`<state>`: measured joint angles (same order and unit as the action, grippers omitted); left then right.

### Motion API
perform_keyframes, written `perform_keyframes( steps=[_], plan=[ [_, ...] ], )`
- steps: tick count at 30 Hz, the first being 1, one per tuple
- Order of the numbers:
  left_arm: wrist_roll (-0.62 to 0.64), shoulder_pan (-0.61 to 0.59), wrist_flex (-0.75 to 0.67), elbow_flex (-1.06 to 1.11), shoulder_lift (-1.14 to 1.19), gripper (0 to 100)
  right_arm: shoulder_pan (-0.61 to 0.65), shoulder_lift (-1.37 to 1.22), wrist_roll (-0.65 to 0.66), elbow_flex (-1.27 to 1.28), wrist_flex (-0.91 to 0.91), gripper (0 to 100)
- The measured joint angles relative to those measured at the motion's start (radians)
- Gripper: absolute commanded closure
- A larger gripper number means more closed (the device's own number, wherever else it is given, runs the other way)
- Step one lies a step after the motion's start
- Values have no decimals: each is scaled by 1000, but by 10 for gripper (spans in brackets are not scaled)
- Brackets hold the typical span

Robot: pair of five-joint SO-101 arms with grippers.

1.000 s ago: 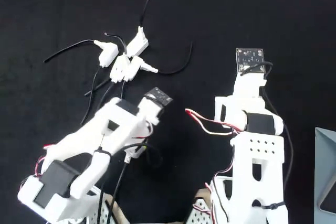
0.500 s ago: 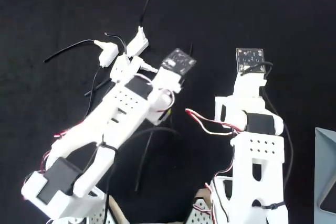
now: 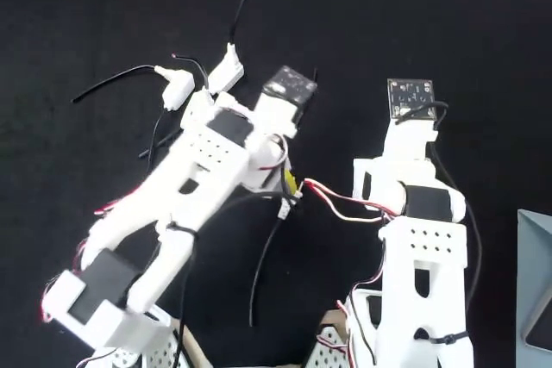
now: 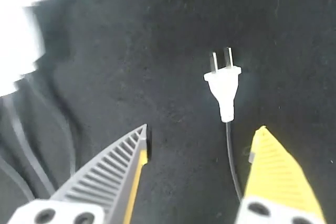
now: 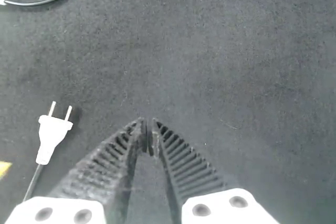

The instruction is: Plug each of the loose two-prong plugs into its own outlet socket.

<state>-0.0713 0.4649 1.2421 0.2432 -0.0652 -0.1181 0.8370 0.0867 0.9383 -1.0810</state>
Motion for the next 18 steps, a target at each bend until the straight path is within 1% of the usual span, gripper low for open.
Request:
perform_keyframes(
  steps=[4,7,10,13,16,18],
  plan=[
    [0,-72,115,-18,-118,780,0,0,0,0,0,972],
    [2,-149,140,14,-213,821,15,0,25,0,0,928],
    [3,-204,146,107,-305,830,81,0,135,0,-25,897],
    [2,-253,146,216,-399,830,181,0,247,0,-95,892],
    [2,-336,146,301,-500,830,258,0,354,0,-164,890],
    [2,-407,146,345,-563,829,311,-11,434,-11,-210,867]
  ],
)
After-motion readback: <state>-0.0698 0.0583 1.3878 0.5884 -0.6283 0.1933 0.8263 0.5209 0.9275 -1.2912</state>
